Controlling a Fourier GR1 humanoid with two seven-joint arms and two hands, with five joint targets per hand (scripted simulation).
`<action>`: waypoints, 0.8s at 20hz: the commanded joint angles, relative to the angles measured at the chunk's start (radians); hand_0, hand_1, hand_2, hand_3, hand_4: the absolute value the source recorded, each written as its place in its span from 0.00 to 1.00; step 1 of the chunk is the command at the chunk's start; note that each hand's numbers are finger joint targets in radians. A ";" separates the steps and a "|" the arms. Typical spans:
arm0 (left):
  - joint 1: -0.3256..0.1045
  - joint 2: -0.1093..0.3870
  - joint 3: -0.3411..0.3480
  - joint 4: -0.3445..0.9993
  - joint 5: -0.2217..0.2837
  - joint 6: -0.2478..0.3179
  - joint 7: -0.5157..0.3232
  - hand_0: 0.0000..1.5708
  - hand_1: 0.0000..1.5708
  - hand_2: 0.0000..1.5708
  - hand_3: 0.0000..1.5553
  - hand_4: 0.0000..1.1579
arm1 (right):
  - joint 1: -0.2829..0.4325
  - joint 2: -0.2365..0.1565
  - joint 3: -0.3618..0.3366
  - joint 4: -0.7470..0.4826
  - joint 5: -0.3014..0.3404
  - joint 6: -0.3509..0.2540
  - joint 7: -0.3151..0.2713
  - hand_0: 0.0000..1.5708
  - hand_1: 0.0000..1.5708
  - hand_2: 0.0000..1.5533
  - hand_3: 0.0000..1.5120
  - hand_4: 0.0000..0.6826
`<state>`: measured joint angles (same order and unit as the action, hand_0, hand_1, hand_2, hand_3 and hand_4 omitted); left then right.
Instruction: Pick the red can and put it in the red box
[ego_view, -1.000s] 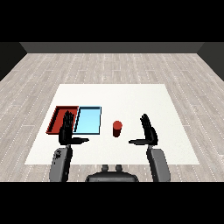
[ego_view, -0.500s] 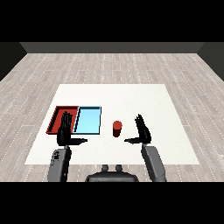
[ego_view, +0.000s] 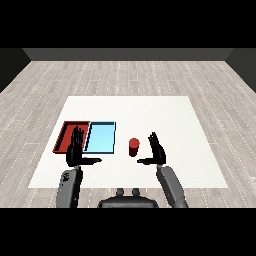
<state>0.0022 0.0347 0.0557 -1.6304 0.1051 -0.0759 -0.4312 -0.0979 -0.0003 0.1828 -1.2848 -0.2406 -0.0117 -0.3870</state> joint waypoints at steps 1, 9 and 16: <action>-0.010 0.062 0.074 0.059 0.055 -0.068 -0.042 0.00 0.00 0.00 0.00 0.00 | -0.028 0.000 0.050 0.104 -0.036 -0.021 -0.074 0.00 0.00 0.00 0.00 0.00; 0.053 -0.002 -0.027 -0.071 -0.010 -0.008 0.018 0.00 0.00 0.00 0.00 0.00 | -0.081 0.000 0.182 0.127 -0.160 -0.139 -0.086 0.00 0.00 0.00 0.00 0.00; -0.003 0.022 0.028 -0.025 0.054 -0.048 0.000 0.00 0.00 0.00 0.00 0.00 | -0.185 0.000 0.190 0.210 -0.215 -0.159 -0.072 0.00 0.00 0.00 0.00 0.00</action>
<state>0.0089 0.0496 0.0732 -1.6512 0.1427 -0.1100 -0.4278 -0.2537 0.0000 0.3456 -1.1067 -0.4182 -0.1502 -0.4548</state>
